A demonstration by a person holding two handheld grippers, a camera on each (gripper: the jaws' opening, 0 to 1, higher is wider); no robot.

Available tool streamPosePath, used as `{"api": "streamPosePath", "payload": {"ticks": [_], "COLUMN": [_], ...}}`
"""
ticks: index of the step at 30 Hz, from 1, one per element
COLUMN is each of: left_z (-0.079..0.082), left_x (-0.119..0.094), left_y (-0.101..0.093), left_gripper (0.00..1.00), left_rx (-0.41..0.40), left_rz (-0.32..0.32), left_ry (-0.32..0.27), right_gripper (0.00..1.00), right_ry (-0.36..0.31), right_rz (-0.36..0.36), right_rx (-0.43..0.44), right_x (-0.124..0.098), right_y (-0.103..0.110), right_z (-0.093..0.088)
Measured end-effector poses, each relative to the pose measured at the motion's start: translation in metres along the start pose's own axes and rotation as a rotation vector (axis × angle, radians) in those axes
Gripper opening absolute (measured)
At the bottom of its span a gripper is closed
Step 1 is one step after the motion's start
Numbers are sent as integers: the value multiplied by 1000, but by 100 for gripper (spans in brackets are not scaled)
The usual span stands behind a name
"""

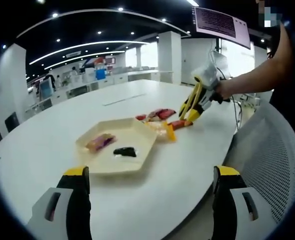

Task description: Place the target food into the container with the food tongs after gripping and lifting it, then release it inside without dropping or visibly crushing the food.

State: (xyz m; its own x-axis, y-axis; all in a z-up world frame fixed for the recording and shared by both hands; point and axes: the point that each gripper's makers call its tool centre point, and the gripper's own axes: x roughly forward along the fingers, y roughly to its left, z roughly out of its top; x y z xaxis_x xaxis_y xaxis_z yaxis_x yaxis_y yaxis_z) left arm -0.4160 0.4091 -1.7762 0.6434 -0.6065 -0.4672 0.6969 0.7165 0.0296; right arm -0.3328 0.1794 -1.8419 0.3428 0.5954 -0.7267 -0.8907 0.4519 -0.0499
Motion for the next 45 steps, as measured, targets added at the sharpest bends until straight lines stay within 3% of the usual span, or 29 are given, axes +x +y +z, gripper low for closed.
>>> {"api": "streamPosePath", "payload": {"ticks": [1,2,24,45], "left_z": [0,0,2,7], "left_x": [0,0,-1,-2], "left_y": [0,0,2,0], "left_gripper": [100,100,99,100], "left_rx": [-1,0,-7,-8], "left_rz": [0,1,7,-2], "left_ry": [-1,0,-13,-36], "right_gripper": [26,26,23,23], "right_ry": [-62,-17,-15,-58], "right_rz": [20,10,11,-24], "right_rx": [33,32,83,79], "right_x": [1,1,-4,-32], "right_y": [4,2,3,-24], "right_z": [10,3,7,45]}}
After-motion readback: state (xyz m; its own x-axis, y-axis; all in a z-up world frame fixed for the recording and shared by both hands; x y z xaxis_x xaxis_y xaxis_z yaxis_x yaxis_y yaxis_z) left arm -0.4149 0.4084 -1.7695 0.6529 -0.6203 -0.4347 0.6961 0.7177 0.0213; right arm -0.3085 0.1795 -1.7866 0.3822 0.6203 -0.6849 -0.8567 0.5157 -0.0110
